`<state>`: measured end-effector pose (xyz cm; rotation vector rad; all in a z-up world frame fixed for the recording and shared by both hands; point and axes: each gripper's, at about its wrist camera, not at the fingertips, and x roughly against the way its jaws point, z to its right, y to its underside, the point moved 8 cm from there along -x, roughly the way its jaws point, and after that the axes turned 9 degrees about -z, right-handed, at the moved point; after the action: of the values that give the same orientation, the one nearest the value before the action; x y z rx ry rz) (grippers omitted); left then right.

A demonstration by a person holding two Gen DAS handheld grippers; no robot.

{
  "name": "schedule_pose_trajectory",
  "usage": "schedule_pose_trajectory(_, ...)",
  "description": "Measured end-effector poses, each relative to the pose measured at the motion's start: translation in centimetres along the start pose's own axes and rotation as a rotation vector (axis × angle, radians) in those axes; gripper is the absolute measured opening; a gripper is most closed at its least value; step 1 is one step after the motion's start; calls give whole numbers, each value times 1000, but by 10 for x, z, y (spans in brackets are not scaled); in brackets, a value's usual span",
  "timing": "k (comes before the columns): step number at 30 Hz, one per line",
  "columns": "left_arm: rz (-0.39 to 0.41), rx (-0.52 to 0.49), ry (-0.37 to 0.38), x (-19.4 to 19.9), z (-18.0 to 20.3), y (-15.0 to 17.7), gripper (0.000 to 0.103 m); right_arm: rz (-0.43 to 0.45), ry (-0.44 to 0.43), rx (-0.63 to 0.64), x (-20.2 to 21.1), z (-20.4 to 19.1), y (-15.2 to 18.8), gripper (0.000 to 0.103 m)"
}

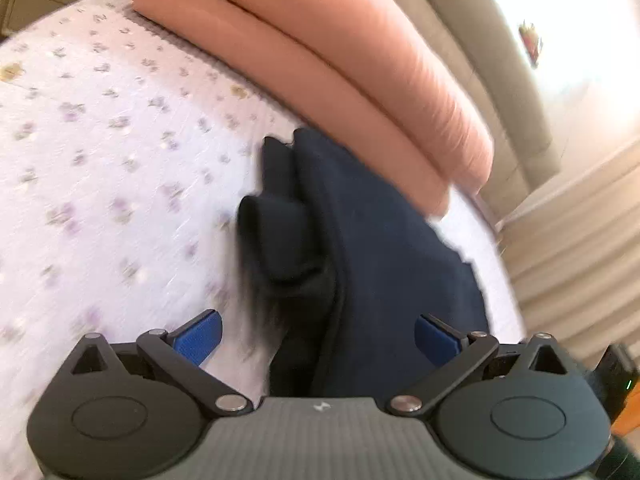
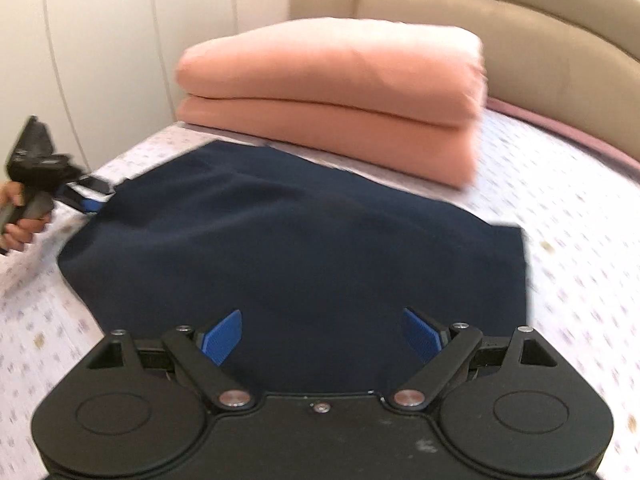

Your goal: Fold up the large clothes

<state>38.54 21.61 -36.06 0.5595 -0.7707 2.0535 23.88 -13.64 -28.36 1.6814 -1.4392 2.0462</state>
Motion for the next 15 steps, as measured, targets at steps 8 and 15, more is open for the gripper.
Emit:
schedule_pose_trajectory(8, -144, 10, 93, -57, 26, -26, 100, 1, -49, 39, -8, -27, -15, 103)
schedule_pose_trajectory(15, -224, -9, 25, -62, 37, 20, 43, -34, -119, -139, -4, 1, 4, 103)
